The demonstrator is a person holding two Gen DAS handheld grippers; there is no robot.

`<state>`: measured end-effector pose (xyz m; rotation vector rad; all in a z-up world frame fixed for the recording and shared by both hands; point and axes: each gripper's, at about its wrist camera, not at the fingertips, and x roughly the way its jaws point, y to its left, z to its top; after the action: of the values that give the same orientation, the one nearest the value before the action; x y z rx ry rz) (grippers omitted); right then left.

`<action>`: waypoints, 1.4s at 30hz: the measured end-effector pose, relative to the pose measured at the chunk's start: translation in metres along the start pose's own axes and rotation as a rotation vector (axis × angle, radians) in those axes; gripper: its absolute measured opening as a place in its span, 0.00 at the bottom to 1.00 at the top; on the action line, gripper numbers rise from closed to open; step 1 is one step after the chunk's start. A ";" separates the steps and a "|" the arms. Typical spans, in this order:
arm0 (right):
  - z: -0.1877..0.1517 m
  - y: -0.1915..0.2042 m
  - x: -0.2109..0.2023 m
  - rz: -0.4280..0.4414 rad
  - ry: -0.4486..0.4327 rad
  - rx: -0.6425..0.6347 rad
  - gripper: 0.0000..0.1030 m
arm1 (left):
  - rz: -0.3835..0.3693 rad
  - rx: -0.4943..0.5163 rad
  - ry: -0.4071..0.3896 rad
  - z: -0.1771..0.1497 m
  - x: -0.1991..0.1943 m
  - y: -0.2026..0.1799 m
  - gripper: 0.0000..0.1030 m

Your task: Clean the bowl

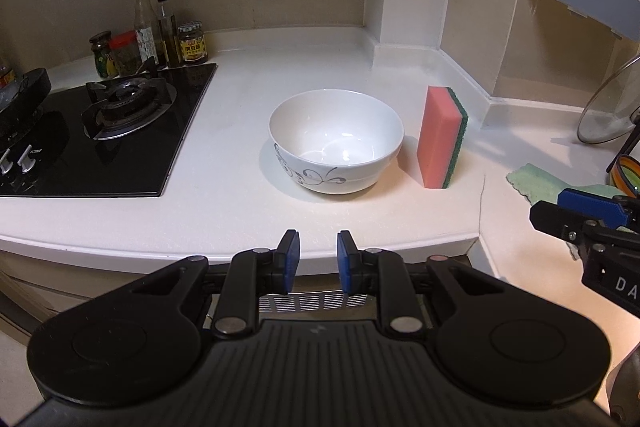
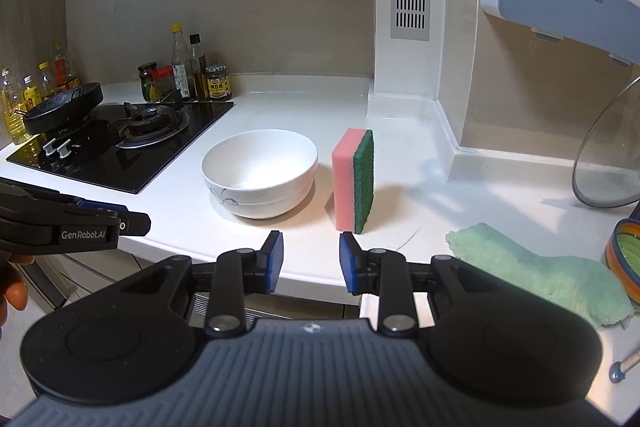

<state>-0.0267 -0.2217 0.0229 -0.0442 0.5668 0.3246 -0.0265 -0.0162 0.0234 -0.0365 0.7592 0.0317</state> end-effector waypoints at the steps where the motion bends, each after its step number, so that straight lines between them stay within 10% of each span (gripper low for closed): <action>1: 0.000 0.000 0.000 -0.001 -0.001 -0.001 0.25 | 0.002 -0.001 0.000 0.000 0.000 0.000 0.23; 42: 0.007 0.028 0.017 -0.110 0.057 -0.018 0.25 | -0.077 0.020 0.012 0.003 0.034 0.015 0.23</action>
<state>-0.0183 -0.1894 0.0210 -0.1021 0.6151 0.2215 -0.0004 -0.0004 0.0021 -0.0470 0.7699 -0.0492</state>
